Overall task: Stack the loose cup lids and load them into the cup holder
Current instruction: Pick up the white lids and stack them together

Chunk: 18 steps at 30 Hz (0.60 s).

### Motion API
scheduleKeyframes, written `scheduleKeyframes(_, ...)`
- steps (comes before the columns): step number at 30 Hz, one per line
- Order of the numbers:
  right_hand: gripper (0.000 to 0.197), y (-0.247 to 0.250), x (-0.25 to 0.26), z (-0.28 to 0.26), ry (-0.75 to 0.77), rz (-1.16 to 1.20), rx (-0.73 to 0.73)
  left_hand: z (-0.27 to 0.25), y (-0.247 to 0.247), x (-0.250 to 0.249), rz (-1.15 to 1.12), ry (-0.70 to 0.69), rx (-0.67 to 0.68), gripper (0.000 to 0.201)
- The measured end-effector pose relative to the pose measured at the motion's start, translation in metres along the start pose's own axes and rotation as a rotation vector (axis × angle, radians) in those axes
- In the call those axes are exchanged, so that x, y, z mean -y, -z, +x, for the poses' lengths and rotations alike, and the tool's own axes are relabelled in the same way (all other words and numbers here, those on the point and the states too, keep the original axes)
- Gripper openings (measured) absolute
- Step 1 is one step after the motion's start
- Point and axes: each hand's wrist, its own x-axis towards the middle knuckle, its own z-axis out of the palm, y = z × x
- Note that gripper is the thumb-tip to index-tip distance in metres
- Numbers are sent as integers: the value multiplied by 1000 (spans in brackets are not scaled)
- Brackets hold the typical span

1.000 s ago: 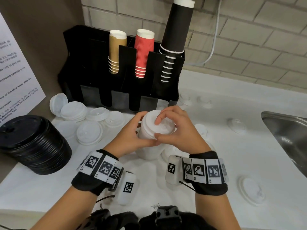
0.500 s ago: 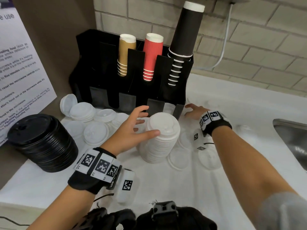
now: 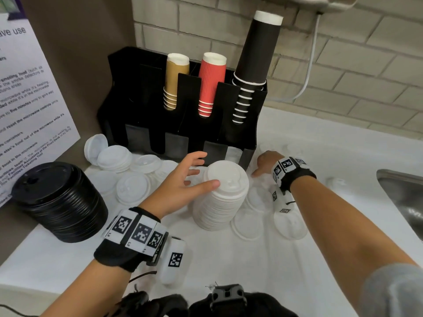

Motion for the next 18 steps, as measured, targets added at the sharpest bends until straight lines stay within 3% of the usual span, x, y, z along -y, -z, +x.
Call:
scheduleKeyframes(3, 63, -4, -5, 0, 36, 68, -19, -1, 0, -1, -15, -1, -2, 77)
scheduleKeyframes(8, 84, 0, -23, -8, 24, 202, -100, -6, 2, -4, -48, -5, -9, 81)
scheduleKeyframes(13, 84, -2, -37, -35, 134, 359, -353, -7, 4, -6, -123, 0, -25, 64)
scheduleKeyframes(18, 71, 7, -35, -78, 237, 714, -547, -6, 1, -4, -4, -33, 32, 85)
